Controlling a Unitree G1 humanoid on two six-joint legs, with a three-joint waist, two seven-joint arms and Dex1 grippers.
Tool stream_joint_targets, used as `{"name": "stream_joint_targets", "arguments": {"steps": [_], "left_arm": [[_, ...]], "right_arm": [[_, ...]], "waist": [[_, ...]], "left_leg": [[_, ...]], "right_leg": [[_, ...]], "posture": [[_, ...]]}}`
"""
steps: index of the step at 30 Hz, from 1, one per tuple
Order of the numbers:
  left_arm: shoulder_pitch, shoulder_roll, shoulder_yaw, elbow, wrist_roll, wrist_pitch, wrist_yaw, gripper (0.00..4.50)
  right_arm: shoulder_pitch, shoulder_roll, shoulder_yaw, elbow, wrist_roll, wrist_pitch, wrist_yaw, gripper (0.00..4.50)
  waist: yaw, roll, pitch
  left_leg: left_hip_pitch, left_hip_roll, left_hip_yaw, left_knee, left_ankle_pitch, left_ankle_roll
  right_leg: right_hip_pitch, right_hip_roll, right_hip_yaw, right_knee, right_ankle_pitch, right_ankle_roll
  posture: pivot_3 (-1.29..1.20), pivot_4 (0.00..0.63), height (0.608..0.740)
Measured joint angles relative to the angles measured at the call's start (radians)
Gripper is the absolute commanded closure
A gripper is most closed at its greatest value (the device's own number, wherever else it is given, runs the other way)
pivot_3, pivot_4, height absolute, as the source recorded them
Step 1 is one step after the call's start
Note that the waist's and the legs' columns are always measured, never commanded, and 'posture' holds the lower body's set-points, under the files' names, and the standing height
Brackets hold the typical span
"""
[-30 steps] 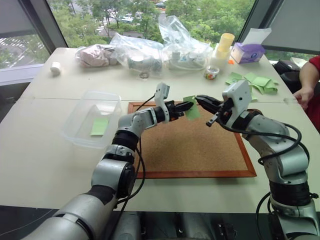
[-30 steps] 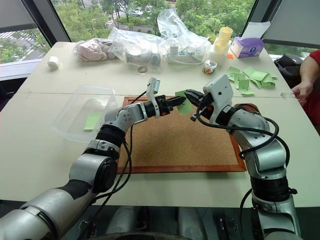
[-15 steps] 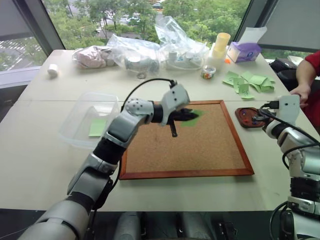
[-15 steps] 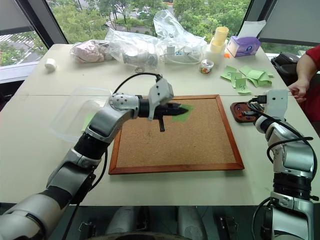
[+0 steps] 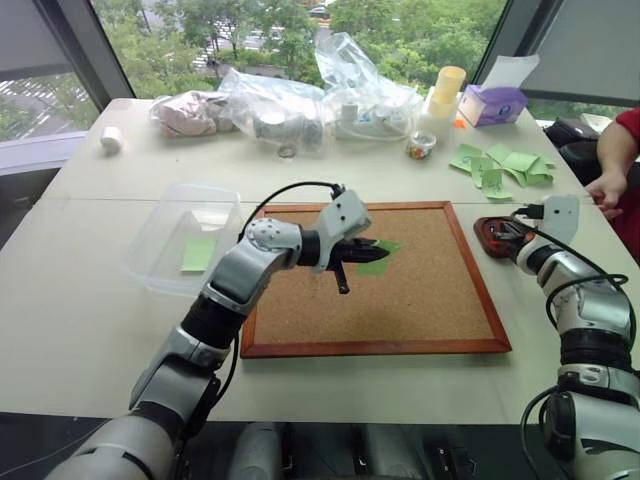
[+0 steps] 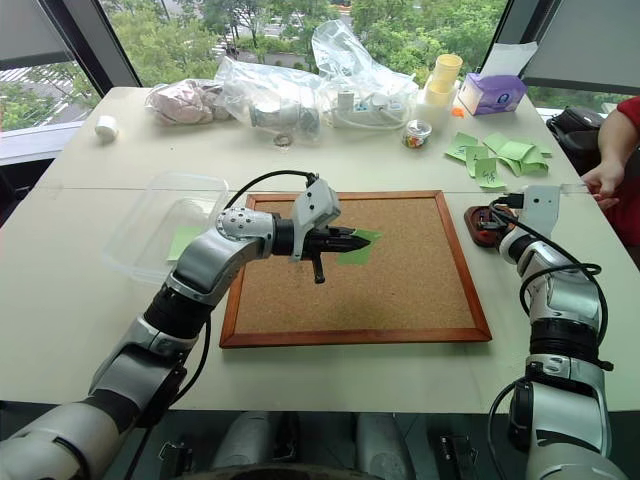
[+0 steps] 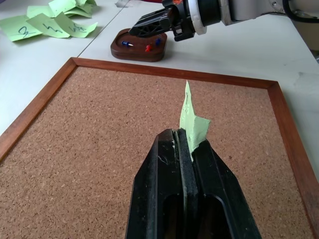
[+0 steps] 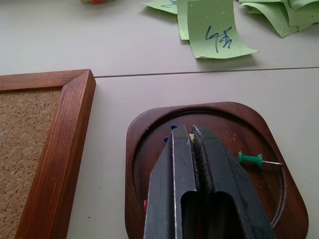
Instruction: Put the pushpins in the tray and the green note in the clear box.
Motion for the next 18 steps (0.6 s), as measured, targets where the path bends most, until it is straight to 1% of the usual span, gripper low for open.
{"name": "stream_joint_targets", "arguments": {"steps": [1,5,7,14,18], "left_arm": [[0.001,0.000,0.000,-0.002,-0.001,0.001,0.002,4.50],[0.002,-0.006,0.000,-0.003,-0.002,0.001,0.014,4.50],[0.006,-0.010,0.000,-0.006,-0.002,0.002,0.018,4.50],[0.012,-0.008,0.000,-0.014,-0.002,0.003,0.021,4.50],[0.012,-0.008,0.000,-0.014,-0.002,0.003,0.029,4.50]], "right_arm": [[-0.001,0.000,0.000,0.010,0.000,-0.004,0.000,3.16],[0.000,0.000,0.000,0.021,0.000,-0.008,-0.002,0.99],[0.000,0.000,0.000,0.021,0.000,-0.010,-0.004,0.04],[0.006,0.000,-0.006,0.016,0.009,-0.010,-0.012,0.04],[0.008,0.010,-0.041,-0.014,0.048,0.003,-0.020,0.04]], "waist": [[0.000,0.000,0.000],[-0.001,0.000,0.000],[-0.001,0.000,0.000],[-0.001,0.000,0.000],[-0.001,0.000,0.000]], "left_leg": [[0.000,0.000,0.000,0.000,0.000,0.000],[0.000,0.000,0.000,0.000,0.000,0.000],[0.000,0.000,0.000,0.000,0.000,0.000],[0.000,0.000,0.000,0.000,0.000,0.000],[0.000,0.000,0.000,0.000,0.000,0.000]], "right_leg": [[0.000,0.000,0.000,0.000,0.000,0.000],[0.000,0.000,0.000,0.000,0.000,0.000],[0.000,0.000,0.000,0.000,0.000,0.000],[0.000,0.000,0.000,0.000,0.000,0.000],[0.000,0.000,0.000,0.000,0.000,0.000]], "posture": [[0.00,0.150,0.728],[0.00,0.150,0.728],[0.00,0.150,0.728],[0.00,0.150,0.728],[0.00,0.150,0.728]]}}
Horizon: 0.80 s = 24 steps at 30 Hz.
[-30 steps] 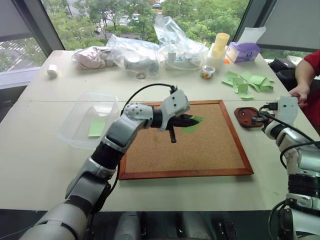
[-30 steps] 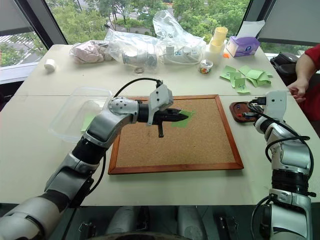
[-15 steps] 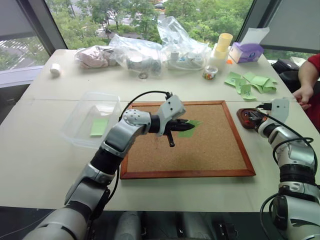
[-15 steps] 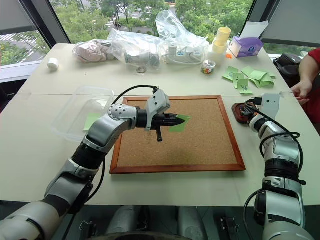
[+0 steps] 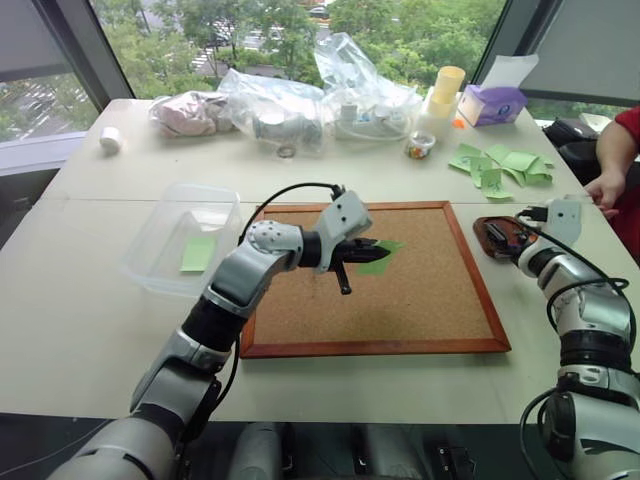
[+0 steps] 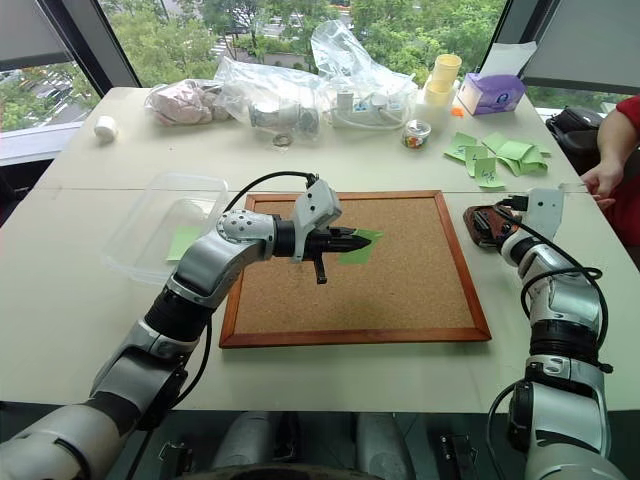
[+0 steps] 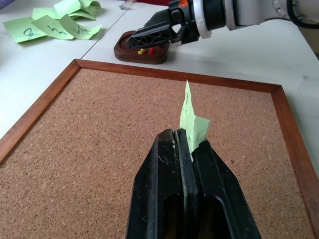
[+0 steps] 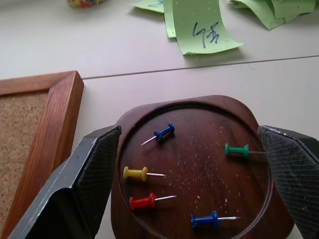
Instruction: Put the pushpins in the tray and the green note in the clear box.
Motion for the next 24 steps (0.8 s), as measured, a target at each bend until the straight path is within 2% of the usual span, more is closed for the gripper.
{"name": "stream_joint_targets", "arguments": {"steps": [6,11,18,24], "left_arm": [[0.000,0.000,0.000,0.000,-0.001,0.000,0.008,4.50],[0.000,-0.019,0.037,-0.001,-0.015,0.017,0.055,4.50],[-0.092,-0.027,0.288,-0.077,-0.002,0.247,0.407,4.50],[-0.094,0.058,0.476,-0.166,0.182,0.544,0.788,4.50]], "right_arm": [[-0.001,0.027,-0.111,-0.056,0.130,0.093,-0.031,0.04],[0.023,0.027,-0.128,-0.144,0.160,0.128,-0.039,0.04],[0.093,-0.039,-0.018,-0.545,0.242,0.228,0.121,0.04],[0.095,-0.117,0.106,-0.810,0.395,0.377,0.282,0.04]], "waist": [[0.002,0.000,0.000],[0.001,0.000,0.000],[-0.001,0.001,0.000],[-0.002,0.001,0.001]], "left_leg": [[0.000,0.000,0.000,0.000,0.000,0.000],[0.000,0.000,0.000,0.000,0.000,0.000],[0.000,0.001,-0.001,0.000,0.000,0.000],[0.000,0.001,-0.002,0.000,0.000,0.000]], "right_leg": [[0.000,0.000,0.000,0.000,0.000,0.000],[0.000,0.000,0.000,0.000,0.000,0.000],[0.000,0.001,0.000,0.002,0.000,0.000],[-0.001,0.000,-0.001,0.002,0.000,0.000]], "posture": [[0.00,0.150,0.728],[0.00,0.150,0.728],[0.00,0.150,0.728],[0.00,0.150,0.728]]}}
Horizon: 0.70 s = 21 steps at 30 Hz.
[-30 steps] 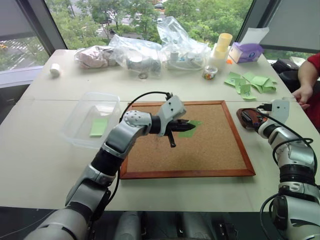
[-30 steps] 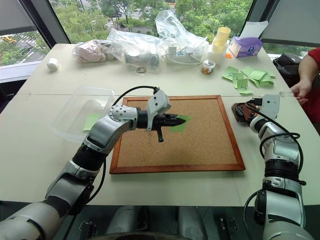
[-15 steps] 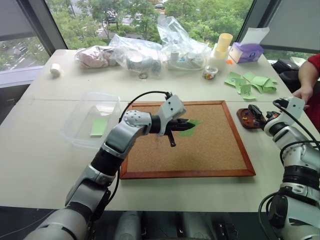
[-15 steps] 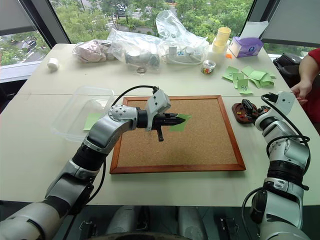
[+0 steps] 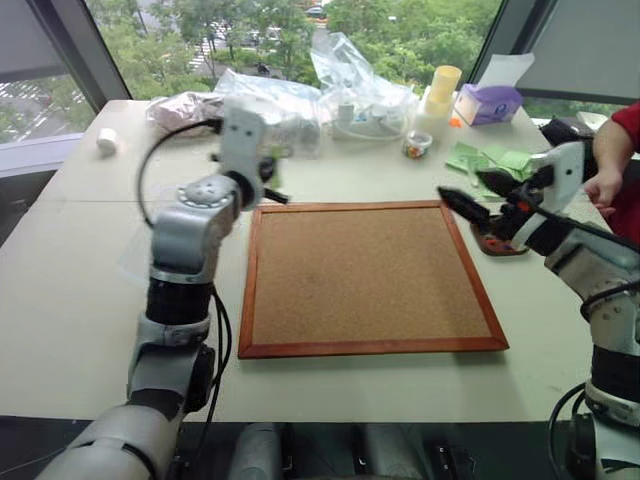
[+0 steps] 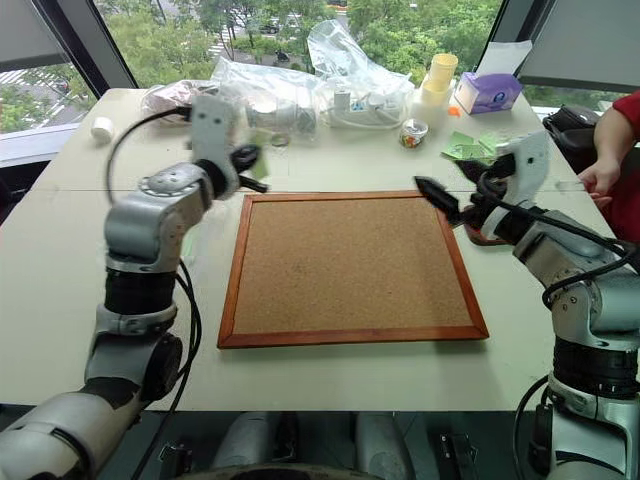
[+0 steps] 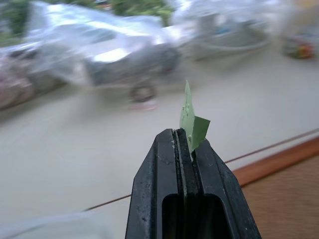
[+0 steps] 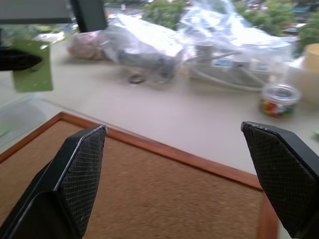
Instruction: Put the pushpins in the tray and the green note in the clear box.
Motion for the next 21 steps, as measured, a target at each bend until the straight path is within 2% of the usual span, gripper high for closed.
{"name": "stream_joint_targets", "arguments": {"steps": [5,9,13,16,19,21], "left_arm": [[0.038,0.020,0.181,-0.157,0.115,0.249,0.171,4.50],[0.061,-0.071,0.249,-0.195,0.130,0.345,0.213,4.50],[0.064,-0.124,0.281,-0.209,0.132,0.392,0.223,2.99],[0.075,-0.137,0.295,-0.228,0.128,0.413,0.216,1.37],[0.081,-0.141,0.300,-0.245,0.124,0.436,0.207,0.04],[0.082,-0.134,0.297,-0.253,0.122,0.436,0.198,0.04]], "right_arm": [[-0.048,-0.031,0.127,-0.119,0.086,0.072,0.110,0.04],[-0.070,-0.032,0.208,-0.119,0.080,0.073,0.159,0.04],[-0.078,-0.048,0.256,-0.119,0.070,0.072,0.200,0.00],[-0.082,-0.064,0.268,-0.119,0.067,0.072,0.222,0.00],[-0.083,-0.065,0.270,-0.127,0.066,0.072,0.230,0.00],[-0.083,-0.065,0.271,-0.129,0.061,0.072,0.232,0.00]], "waist": [[0.012,-0.003,-0.001],[0.034,-0.009,0.000],[0.030,-0.012,0.001],[0.025,-0.012,0.001],[0.023,-0.012,0.001],[0.023,-0.012,0.001]], "left_leg": [[0.000,-0.001,-0.002,0.001,0.000,0.000],[-0.001,-0.003,-0.002,0.002,-0.001,0.001],[-0.001,-0.003,-0.002,0.001,-0.001,0.001],[0.000,-0.002,-0.002,0.001,0.000,0.001],[0.000,-0.002,-0.002,0.001,0.000,0.000],[0.000,-0.002,-0.002,0.001,0.000,0.000]], "right_leg": [[0.002,-0.002,-0.002,0.000,0.000,0.000],[0.002,-0.004,-0.003,-0.001,0.000,0.000],[0.002,-0.004,-0.003,-0.001,0.000,0.000],[0.001,-0.004,-0.003,-0.001,0.000,0.000],[0.001,-0.004,-0.003,0.000,0.000,0.000],[0.001,-0.004,-0.003,0.000,0.000,0.000]], "posture": [[0.00,0.150,0.728],[0.00,0.150,0.728],[0.00,0.150,0.728],[0.00,0.150,0.728],[0.00,0.150,0.728],[0.00,0.150,0.728]]}}
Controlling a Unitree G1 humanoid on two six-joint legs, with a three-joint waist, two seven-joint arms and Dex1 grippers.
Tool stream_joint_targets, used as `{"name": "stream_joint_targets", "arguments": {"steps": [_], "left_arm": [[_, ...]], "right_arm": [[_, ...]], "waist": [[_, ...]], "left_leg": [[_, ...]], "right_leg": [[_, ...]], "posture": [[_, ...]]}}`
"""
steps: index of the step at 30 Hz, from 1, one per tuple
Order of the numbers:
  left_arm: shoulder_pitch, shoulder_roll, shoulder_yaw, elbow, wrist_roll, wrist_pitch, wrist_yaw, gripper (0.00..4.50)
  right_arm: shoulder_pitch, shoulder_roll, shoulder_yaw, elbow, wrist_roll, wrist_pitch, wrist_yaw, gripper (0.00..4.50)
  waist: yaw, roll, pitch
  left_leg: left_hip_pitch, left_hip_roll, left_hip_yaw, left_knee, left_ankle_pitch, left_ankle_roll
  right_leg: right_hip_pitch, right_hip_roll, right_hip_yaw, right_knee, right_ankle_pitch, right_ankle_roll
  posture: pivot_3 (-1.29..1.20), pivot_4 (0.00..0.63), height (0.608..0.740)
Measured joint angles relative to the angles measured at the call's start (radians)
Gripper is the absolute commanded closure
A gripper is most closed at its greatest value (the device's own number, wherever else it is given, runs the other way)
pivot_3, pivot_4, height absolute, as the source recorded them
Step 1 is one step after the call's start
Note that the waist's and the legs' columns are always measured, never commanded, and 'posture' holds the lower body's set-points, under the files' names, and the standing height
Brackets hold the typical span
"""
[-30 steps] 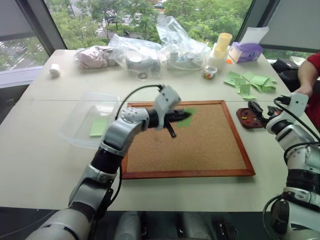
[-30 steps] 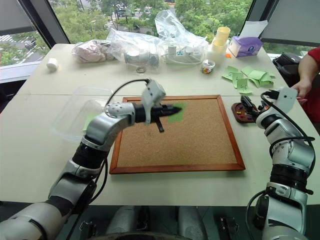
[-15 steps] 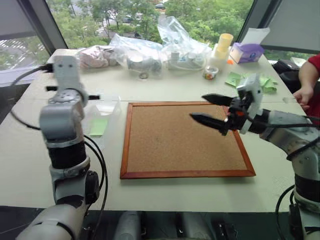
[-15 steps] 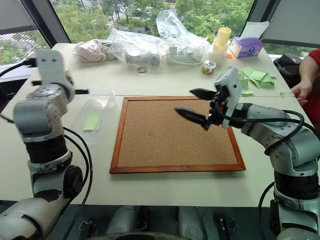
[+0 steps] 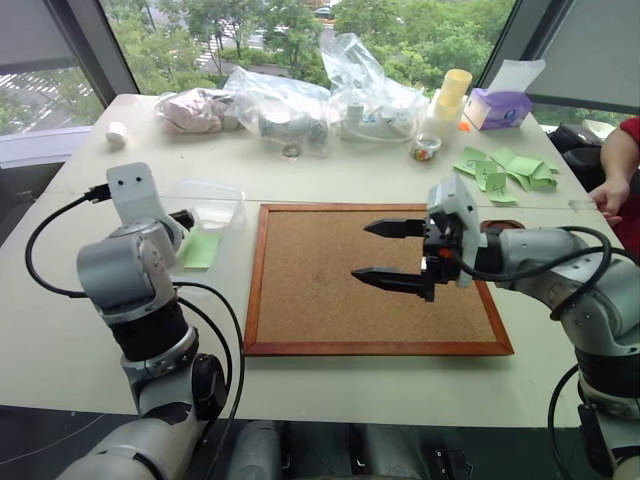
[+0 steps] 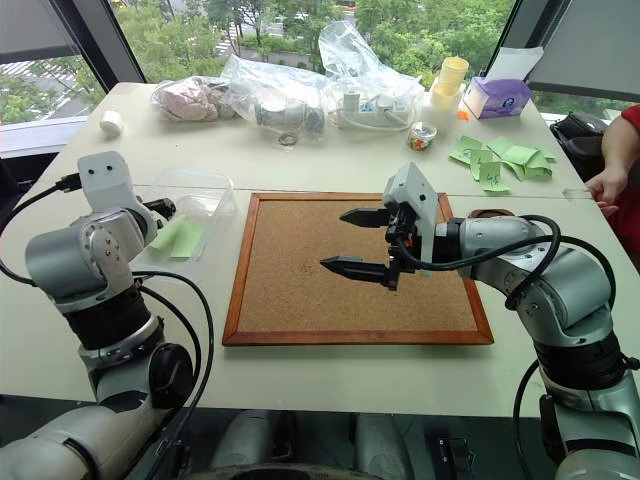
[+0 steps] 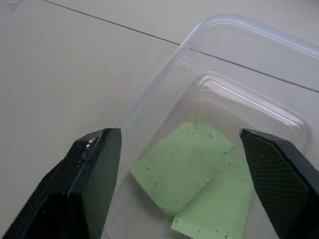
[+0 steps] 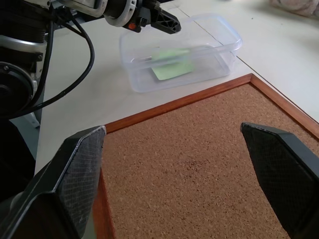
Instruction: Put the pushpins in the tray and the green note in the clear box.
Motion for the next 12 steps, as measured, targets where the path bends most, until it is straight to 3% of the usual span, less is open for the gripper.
{"name": "stream_joint_targets", "arguments": {"steps": [4,7,12], "left_arm": [[0.003,0.113,-0.086,-0.017,-0.042,-0.074,-0.081,0.04],[0.008,0.146,-0.106,-0.086,-0.151,-0.119,-0.221,0.04],[0.129,0.281,-0.148,-0.151,-0.365,-0.259,-0.522,0.04]], "right_arm": [[0.003,-0.007,-0.006,-0.001,-0.001,0.001,0.000,0.00],[0.021,-0.020,-0.032,-0.001,0.000,0.006,-0.015,0.00],[0.076,-0.034,-0.111,0.035,-0.004,0.012,-0.055,0.00]], "waist": [[0.000,-0.001,0.000],[0.006,0.000,0.000],[-0.001,0.000,0.000]], "left_leg": [[0.000,0.000,0.000,0.000,0.000,0.000],[0.000,-0.001,0.000,0.000,0.000,0.000],[0.000,0.000,0.001,0.000,0.000,0.000]], "right_leg": [[0.000,0.000,0.000,0.000,0.000,0.000],[0.000,-0.002,-0.001,0.000,0.000,0.000],[0.000,-0.002,-0.001,0.000,0.000,-0.001]], "posture": [[0.00,0.150,0.728],[0.00,0.150,0.728],[0.00,0.150,0.728]]}}
